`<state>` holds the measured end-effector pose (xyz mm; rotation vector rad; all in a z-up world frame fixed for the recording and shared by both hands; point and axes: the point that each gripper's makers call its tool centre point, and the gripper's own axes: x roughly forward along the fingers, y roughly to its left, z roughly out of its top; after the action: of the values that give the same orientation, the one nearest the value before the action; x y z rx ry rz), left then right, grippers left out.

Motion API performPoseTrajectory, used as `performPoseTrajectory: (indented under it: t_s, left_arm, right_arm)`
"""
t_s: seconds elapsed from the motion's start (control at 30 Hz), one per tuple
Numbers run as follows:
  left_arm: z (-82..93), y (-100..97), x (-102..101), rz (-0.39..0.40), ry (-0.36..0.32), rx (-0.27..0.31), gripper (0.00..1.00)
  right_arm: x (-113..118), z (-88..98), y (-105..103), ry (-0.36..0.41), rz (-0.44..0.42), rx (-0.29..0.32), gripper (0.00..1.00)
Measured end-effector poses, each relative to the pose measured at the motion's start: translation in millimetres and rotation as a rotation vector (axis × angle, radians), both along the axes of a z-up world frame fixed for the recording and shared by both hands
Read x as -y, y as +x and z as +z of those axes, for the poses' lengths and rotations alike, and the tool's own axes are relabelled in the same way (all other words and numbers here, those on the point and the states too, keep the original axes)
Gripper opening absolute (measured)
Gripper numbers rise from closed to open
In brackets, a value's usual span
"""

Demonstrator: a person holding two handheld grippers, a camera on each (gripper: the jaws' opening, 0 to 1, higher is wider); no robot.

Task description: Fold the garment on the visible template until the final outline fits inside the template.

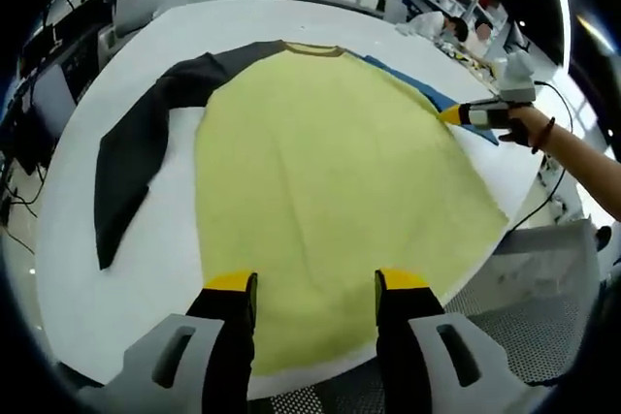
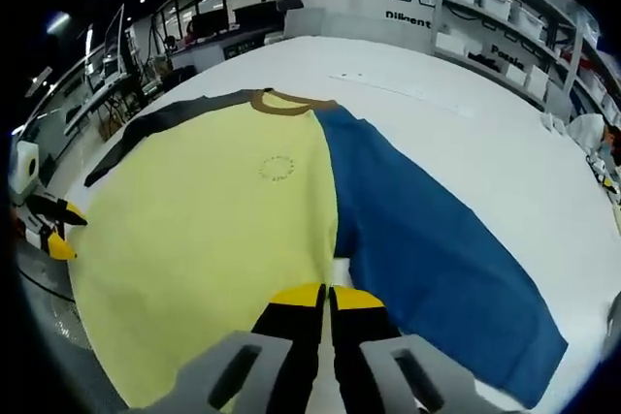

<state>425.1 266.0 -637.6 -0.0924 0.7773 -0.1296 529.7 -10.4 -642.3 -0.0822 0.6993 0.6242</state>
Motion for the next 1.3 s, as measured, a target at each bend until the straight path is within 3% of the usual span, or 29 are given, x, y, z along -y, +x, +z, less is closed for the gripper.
performPoseTrajectory:
  t_s: [0.23, 0.37, 0.47, 0.53, 0.57, 0.63, 0.77, 0.87, 0.93, 1.07, 1.1, 1.13, 1.17, 1.2, 1.23, 1.27, 1.3]
  left_arm:
    - [2.8, -15.3, 9, -0.017, -0.015, 0.001, 0.51]
    - [5.5, -42.2, 18, -0.028, -0.039, -0.007, 0.60]
    - [10.3, -75.8, 41, -0.062, -0.099, -0.013, 0.63]
    - [10.1, -98.5, 51, -0.098, -0.089, -0.022, 0.64]
    - [8.0, -104.5, 54, -0.109, -0.084, -0.031, 0.65]
    - [-0.9, -137.5, 69, -0.170, -0.074, -0.077, 0.69]
    - [-13.0, -164.2, 79, -0.223, -0.082, -0.155, 0.78]
    - [-26.1, -179.8, 82, -0.259, -0.074, -0.221, 0.81]
    - [-26.2, -180.9, 79, -0.258, -0.066, -0.230, 0.85]
    - [-27.7, -181.6, 77, -0.255, -0.055, -0.235, 0.91]
    - [-26.0, -180.4, 80, -0.253, -0.067, -0.224, 0.92]
    - [-20.7, -177.3, 81, -0.257, -0.065, -0.191, 0.92]
    - [-12.6, -173.7, 82, -0.249, -0.070, -0.158, 0.92]
    - [-2.0, -167.1, 81, -0.239, -0.073, -0.108, 0.93]
    - [8.1, -162.4, 78, -0.229, -0.068, -0.078, 0.94]
    - [13.3, -160.6, 77, -0.224, -0.058, -0.067, 0.96]
    - [24.5, -159.3, 79, -0.198, -0.107, -0.038, 0.98]
  right_arm:
    - [9, 4.3, -19, 0.006, -0.001, -0.002, 0.00]
    - [30, 6.0, -38, -0.020, -0.028, -0.011, 0.06]
    - [51, 1.5, -70, -0.025, -0.069, -0.058, 0.14]
    - [55, -4.5, -96, -0.042, -0.065, -0.077, 0.21]
    - [58, -13.1, -110, -0.045, -0.077, -0.106, 0.24]
    - [59, -18.9, -133, -0.038, -0.103, -0.140, 0.31]
    - [56, -28.0, -142, -0.061, -0.092, -0.140, 0.42]
    - [74, -27.7, -140, -0.109, -0.106, -0.125, 0.49]
    - [96, -27.2, -134, -0.189, -0.132, -0.105, 0.53]
    - [99, -32.7, -134, -0.221, -0.118, -0.105, 0.53]
    - [99, -32.5, -134, -0.174, -0.136, -0.118, 0.54]
    - [101, -26.2, -135, -0.053, -0.209, -0.149, 0.54]
    - [109, -21.3, -134, 0.005, -0.268, -0.159, 0.54]
    - [127, -11.7, -132, 0.058, -0.349, -0.139, 0.54]
    - [148, -7.6, -131, 0.057, -0.401, -0.126, 0.54]
    - [184, -0.8, -132, 0.057, -0.472, -0.104, 0.54]
    - [213, 0.5, -133, 0.066, -0.515, -0.085, 0.53]
